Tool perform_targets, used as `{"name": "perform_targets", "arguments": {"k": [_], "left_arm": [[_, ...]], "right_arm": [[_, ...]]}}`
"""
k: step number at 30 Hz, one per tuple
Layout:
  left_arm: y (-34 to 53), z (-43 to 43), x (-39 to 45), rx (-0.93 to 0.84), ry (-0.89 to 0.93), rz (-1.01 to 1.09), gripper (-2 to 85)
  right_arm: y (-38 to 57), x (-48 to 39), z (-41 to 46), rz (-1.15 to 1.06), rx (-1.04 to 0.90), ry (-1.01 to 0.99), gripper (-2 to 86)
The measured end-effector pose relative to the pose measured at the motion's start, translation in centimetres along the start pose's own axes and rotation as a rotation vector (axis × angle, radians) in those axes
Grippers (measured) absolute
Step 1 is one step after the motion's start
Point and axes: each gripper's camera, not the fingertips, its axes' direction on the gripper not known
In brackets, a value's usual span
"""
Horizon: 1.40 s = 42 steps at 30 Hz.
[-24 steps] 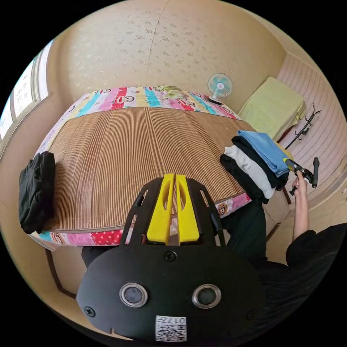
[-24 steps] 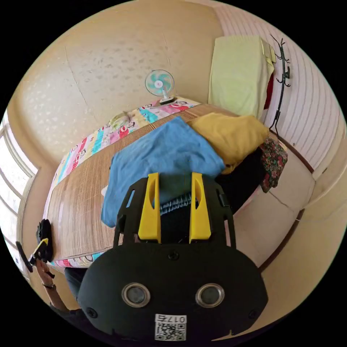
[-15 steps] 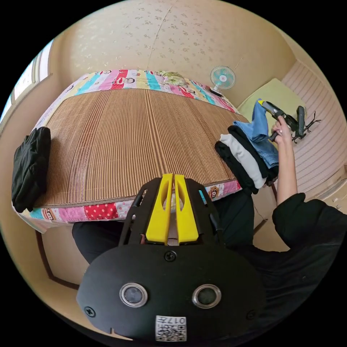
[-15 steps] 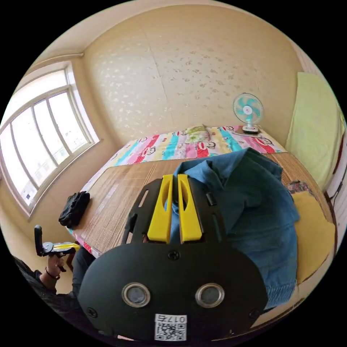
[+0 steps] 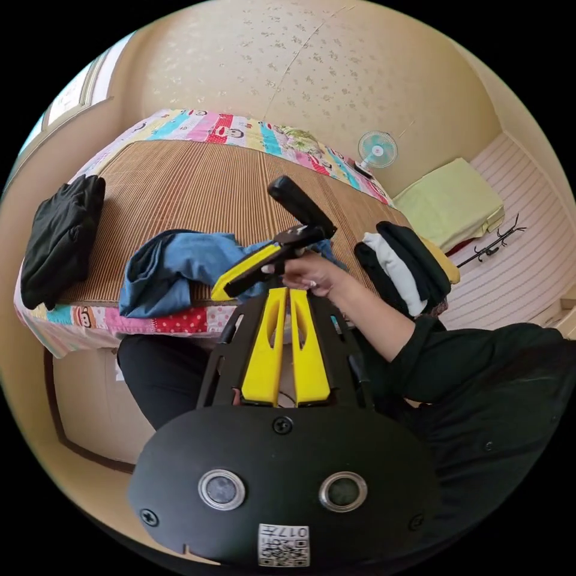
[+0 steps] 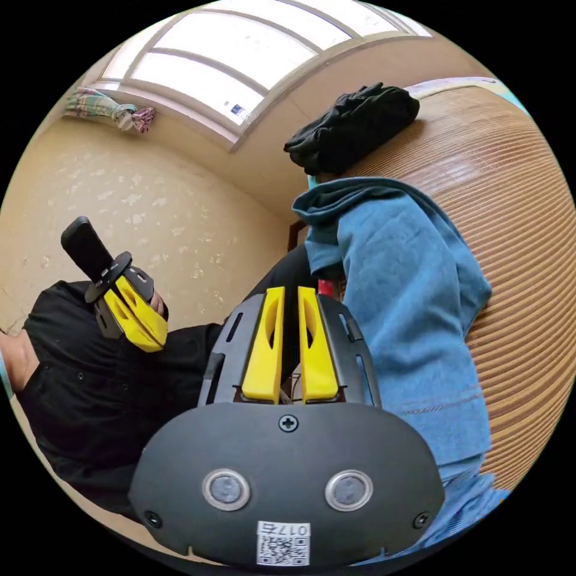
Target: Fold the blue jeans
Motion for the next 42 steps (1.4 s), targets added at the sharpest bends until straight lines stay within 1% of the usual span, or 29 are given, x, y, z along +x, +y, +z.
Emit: {"name": "perform_targets", "arguments": {"k": [1,3,5,6,8,10,12,14,15,16,17,18,19,21,22,23,24,25,29,30,32,33,35,37,38,39,40,41,42], "left_arm": [[-0.1,0.9,0.4,-0.019,0.024,0.043,2.2],[-0.5,3.1,1.4,-0.085,0.081,0.12,4.2],[-1.4,6.9,3.7,-0.171,0.147,0.201,7.3],[-1.7,7.9,4.5,-0.184,0.157,0.22,7.8],[-2.8,12.3,8.4,-0.228,0.181,0.317,9.0],[-3.8,15.8,12.0,-0.262,0.18,0.399,9.3],[-4.6,19.5,15.5,-0.258,0.117,0.48,9.3],[-5.1,25.2,18.7,-0.275,-0.067,0.528,9.4],[-5.1,26.7,19.0,-0.29,-0.126,0.523,9.9],[-5.1,29.5,19.4,-0.332,-0.225,0.509,10.8],[-4.8,31.3,19.4,-0.365,-0.252,0.507,10.8],[-4.5,31.2,19.5,-0.333,-0.248,0.509,10.8],[-3.8,31.0,19.7,-0.301,-0.249,0.511,9.5],[-3.3,30.4,19.5,-0.322,-0.246,0.478,4.5],[-3.4,28.9,18.8,-0.33,-0.16,0.422,1.9],[-3.7,26.2,17.9,-0.287,-0.012,0.358,1.0],[-3.8,24.4,17.5,-0.246,0.041,0.331,0.7],[-3.8,20.3,17.1,-0.153,0.084,0.327,0.2],[-2.5,6.0,17.7,0.122,0.04,0.404,-0.4],[-2.1,4.2,17.8,0.157,0.034,0.405,-0.4],[-0.5,-2.1,18.5,0.295,-0.005,0.42,-0.5],[-0.1,-3.5,18.6,0.327,-0.019,0.422,-0.4],[1.5,-7.9,19.5,0.429,-0.042,0.434,-0.4],[2.7,-10.5,20.1,0.513,-0.08,0.421,-0.4],[3.5,-12.2,20.4,0.565,-0.095,0.425,-0.4],[3.9,-13.1,20.6,0.588,-0.095,0.434,-0.4],[4.7,-14.8,21.1,0.624,-0.086,0.461,-0.4],[5.4,-16.5,21.6,0.66,-0.077,0.48,-0.4],[5.7,-17.3,21.8,0.683,-0.077,0.484,-0.4]], "right_arm": [[2.4,-0.7,-0.2,0.013,0.049,-0.036,1.8],[7.2,-2.1,-1.6,0.055,0.148,-0.031,1.9],[14.8,-4.3,-4.2,0.152,0.27,0.05,1.9],[16.8,-4.9,-4.9,0.178,0.298,0.071,1.9],[24.7,-7.7,-7.5,0.287,0.397,0.146,1.9],[29.6,-9.8,-8.9,0.371,0.434,0.208,1.9],[33.8,-12.0,-10.0,0.455,0.473,0.284,1.9],[38.1,-14.2,-11.2,0.521,0.561,0.326,2.1],[38.9,-14.6,-11.4,0.534,0.587,0.327,2.1],[40.3,-15.2,-11.6,0.553,0.639,0.324,2.3],[41.2,-15.9,-11.7,0.557,0.687,0.317,2.5],[41.5,-16.2,-11.7,0.553,0.707,0.315,2.6],[42.0,-16.7,-11.6,0.545,0.743,0.315,2.9],[42.4,-17.0,-11.2,0.544,0.778,0.321,3.5],[42.5,-17.0,-11.0,0.551,0.786,0.336,4.2],[42.5,-17.0,-10.8,0.566,0.79,0.372,5.2],[42.4,-17.0,-10.8,0.571,0.79,0.395,5.7],[42.1,-16.9,-10.9,0.579,0.792,0.437,7.0],[39.9,-16.0,-12.0,0.531,0.82,0.477,11.4],[39.5,-15.8,-12.3,0.519,0.833,0.478,12.0],[37.9,-14.7,-13.1,0.464,0.883,0.469,14.1],[37.5,-14.1,-13.2,0.482,0.888,0.46,14.7],[36.1,-10.7,-12.9,0.58,0.843,0.353,17.1],[35.1,-9.0,-11.5,0.57,0.794,0.244,15.6],[34.8,-9.4,-10.6,0.483,0.819,0.177,10.1],[34.8,-10.0,-10.3,0.411,0.847,0.138,7.3],[34.6,-11.6,-9.9,0.253,0.903,0.072,6.6],[34.0,-13.6,-10.0,0.128,0.932,0.054,7.3],[33.6,-14.6,-10.1,0.087,0.922,0.065,8.4]]}}
